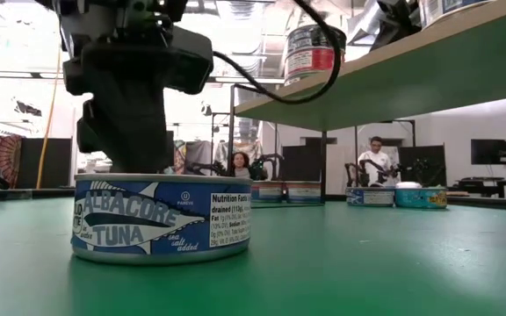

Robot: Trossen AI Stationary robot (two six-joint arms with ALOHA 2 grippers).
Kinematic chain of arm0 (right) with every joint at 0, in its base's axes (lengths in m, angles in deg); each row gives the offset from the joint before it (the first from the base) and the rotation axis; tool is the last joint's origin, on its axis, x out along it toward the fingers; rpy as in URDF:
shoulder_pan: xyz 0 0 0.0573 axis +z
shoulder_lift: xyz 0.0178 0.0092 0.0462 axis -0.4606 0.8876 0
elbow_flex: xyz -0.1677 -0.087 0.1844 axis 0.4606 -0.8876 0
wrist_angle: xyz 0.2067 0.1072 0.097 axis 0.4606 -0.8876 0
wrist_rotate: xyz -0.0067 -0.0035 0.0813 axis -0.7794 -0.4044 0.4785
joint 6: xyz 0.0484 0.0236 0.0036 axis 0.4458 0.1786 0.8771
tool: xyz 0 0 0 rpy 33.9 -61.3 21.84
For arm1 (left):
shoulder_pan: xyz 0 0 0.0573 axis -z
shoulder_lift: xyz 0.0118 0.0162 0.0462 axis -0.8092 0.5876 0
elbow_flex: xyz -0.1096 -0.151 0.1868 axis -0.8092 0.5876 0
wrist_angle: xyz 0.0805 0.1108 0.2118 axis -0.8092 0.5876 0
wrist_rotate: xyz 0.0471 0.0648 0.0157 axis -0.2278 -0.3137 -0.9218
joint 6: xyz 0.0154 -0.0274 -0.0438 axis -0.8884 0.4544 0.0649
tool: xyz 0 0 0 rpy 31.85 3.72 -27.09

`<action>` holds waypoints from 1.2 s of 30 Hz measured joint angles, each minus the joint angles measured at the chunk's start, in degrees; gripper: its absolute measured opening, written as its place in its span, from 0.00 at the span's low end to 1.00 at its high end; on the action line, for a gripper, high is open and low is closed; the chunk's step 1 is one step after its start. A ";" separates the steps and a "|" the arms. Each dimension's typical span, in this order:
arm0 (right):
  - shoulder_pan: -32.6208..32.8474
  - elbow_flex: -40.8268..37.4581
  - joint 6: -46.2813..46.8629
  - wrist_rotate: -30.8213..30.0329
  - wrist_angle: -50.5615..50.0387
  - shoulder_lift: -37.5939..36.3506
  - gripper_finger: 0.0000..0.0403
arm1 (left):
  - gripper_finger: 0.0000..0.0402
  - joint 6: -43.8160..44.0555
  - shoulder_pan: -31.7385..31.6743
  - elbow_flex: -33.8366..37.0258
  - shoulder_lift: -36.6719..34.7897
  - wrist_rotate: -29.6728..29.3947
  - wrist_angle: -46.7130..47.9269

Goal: Stack canned seafood by type on shelf
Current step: Stack the blue tuna can on top of the other blue tuna can on the shelf

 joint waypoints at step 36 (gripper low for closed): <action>0.04 0.00 -0.15 1.31 0.00 -0.02 0.70 | 0.13 7.96 1.64 5.54 -21.33 -8.14 13.57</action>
